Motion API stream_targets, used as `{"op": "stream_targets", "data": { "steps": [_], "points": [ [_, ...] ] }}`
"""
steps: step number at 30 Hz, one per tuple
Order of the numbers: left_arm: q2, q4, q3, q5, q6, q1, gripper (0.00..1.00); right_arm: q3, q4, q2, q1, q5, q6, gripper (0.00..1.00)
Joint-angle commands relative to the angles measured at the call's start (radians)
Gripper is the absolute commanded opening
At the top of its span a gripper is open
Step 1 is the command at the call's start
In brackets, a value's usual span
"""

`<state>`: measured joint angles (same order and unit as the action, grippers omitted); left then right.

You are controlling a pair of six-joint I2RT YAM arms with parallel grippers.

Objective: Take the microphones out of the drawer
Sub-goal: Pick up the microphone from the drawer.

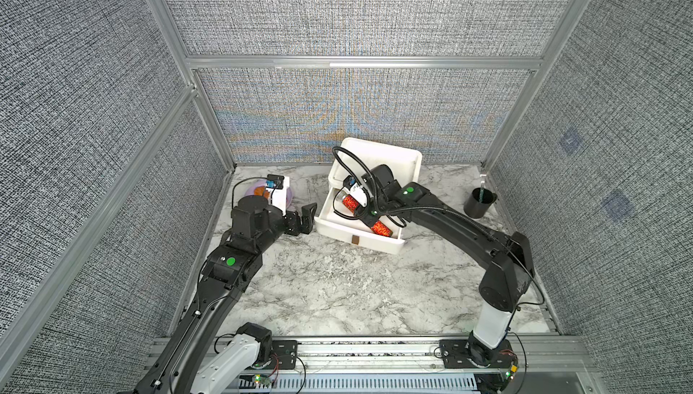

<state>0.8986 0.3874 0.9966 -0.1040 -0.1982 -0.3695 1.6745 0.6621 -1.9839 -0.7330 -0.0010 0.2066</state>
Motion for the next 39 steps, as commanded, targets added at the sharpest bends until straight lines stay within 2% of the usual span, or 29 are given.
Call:
{"op": "stream_targets", "data": {
  "steps": [1,6,15,21,24,39],
  "points": [
    [0.006,-0.005,0.011,-0.004,0.006,0.001,1.00,-0.004,-0.043,-0.009,-0.003,-0.012,0.008,0.50],
    [0.012,-0.002,0.011,-0.011,0.006,0.002,1.00,0.005,-0.042,-0.026,-0.017,0.021,0.019,0.52],
    [0.013,0.002,0.018,-0.013,0.010,0.001,1.00,0.022,-0.036,-0.031,-0.022,0.020,0.052,0.35],
    [0.007,0.010,0.019,-0.010,0.008,0.002,1.00,0.020,-0.040,-0.021,-0.021,0.006,0.092,0.17],
    [0.008,0.014,0.022,-0.010,0.011,0.001,1.00,0.020,-0.046,-0.013,-0.019,-0.007,0.093,0.00],
    [0.031,0.051,0.056,-0.034,0.017,0.001,1.00,0.009,-0.080,0.070,0.004,-0.148,0.110,0.00]
  ]
}}
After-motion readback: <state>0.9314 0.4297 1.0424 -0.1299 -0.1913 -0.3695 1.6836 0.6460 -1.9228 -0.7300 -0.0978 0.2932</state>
